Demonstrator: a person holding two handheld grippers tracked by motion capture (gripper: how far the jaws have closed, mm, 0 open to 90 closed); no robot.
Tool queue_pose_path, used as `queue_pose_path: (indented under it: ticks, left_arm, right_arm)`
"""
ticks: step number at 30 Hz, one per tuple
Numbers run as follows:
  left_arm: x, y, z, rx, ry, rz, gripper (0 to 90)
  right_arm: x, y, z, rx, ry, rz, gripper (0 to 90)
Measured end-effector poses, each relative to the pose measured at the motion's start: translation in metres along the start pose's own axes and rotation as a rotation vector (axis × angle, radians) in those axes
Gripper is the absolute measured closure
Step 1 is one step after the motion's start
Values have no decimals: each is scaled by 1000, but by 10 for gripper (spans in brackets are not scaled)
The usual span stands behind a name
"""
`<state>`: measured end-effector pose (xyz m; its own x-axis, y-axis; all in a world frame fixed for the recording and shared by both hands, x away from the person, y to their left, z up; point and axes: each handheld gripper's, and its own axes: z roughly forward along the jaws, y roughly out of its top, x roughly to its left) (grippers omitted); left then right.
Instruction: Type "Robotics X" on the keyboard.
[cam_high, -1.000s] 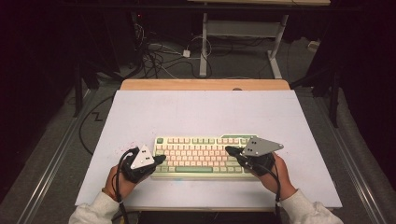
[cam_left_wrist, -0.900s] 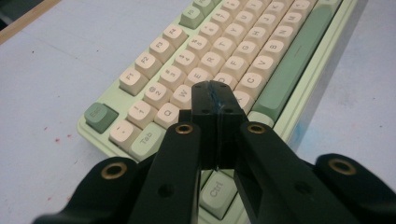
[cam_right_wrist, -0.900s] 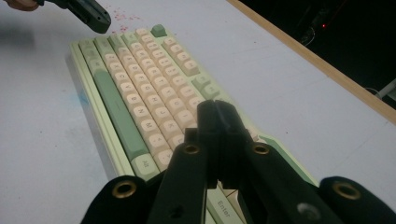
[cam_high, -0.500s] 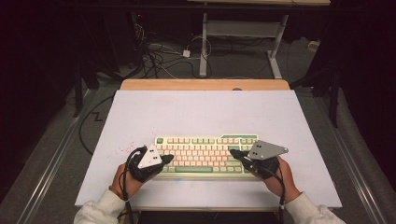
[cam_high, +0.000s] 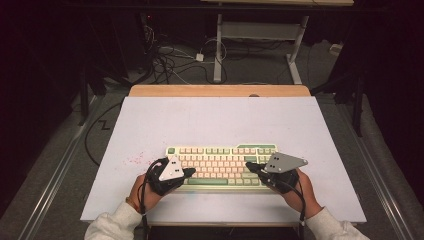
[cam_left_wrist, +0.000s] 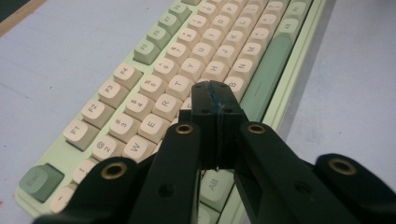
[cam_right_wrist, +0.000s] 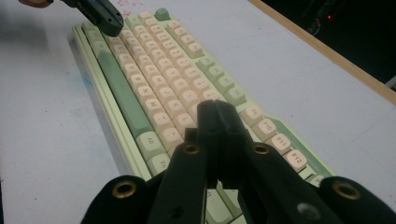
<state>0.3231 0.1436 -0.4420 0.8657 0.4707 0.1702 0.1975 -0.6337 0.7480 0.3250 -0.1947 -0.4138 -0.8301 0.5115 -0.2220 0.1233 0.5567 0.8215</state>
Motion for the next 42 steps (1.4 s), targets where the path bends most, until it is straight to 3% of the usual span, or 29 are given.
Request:
queue_pose_path:
  ticks: [13,30,42]
  left_arm:
    - [-2,1,13,38,-22,11,876]
    - [0,1,23,77,-15,25,877]
    - [1,1,24,77,-14,23,876]
  right_arm:
    - [1,-1,3,12,10,-4,900]
    - [2,-1,4,18,23,-12,900]
    - [3,-1,4,19,25,-12,900]
